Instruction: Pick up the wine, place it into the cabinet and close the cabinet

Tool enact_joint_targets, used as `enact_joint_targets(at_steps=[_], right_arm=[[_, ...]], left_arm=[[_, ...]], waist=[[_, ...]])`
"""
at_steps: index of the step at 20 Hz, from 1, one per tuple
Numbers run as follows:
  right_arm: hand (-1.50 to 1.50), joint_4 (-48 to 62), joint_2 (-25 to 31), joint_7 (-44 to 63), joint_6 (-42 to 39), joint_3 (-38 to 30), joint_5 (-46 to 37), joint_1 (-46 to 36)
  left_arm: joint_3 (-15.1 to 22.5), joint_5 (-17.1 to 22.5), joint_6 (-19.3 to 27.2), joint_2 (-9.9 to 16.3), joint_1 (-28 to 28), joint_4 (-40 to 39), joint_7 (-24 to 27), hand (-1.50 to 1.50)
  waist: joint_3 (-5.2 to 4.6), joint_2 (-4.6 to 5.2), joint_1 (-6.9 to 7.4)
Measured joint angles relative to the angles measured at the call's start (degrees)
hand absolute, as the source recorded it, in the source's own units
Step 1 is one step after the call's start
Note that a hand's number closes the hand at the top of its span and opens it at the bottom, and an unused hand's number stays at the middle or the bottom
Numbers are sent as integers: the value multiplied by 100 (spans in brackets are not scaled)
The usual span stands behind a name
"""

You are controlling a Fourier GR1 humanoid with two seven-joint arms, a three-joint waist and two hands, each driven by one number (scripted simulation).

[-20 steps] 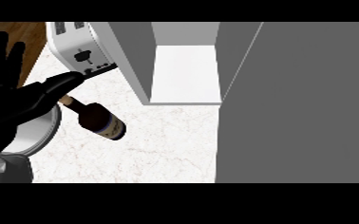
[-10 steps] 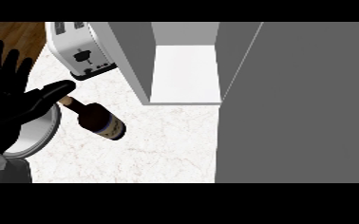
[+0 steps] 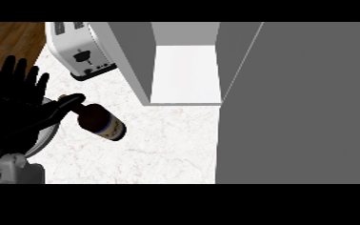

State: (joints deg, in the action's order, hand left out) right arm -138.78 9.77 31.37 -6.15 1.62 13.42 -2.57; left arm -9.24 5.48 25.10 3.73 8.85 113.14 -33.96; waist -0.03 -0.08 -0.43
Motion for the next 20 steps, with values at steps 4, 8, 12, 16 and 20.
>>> enact_joint_targets(at_steps=[4, 8, 12, 16, 20], right_arm=[[-150, -11, -4, 69, 7, -20, -7, -16], [-150, -15, -8, 201, 55, -10, -9, -184], [-150, -13, -20, 126, -11, -91, -14, -120], [-150, 0, -29, 163, -52, -135, -3, -136], [-150, -3, -18, 153, -93, -264, 12, -158]], left_arm=[[-146, 131, -217, -66, -340, -304, 631, -150], [-230, 153, -315, -148, -428, -767, 1198, -150], [-273, 289, -462, -203, -568, -965, 1498, -150], [-290, 422, -591, -292, -695, -1274, 1863, -150], [-333, 572, -773, -291, -750, -1584, 2170, -150]], waist=[[0, -2, 4], [-1, -1, -1], [1, -2, 6], [1, -2, 8], [1, -2, 3]])
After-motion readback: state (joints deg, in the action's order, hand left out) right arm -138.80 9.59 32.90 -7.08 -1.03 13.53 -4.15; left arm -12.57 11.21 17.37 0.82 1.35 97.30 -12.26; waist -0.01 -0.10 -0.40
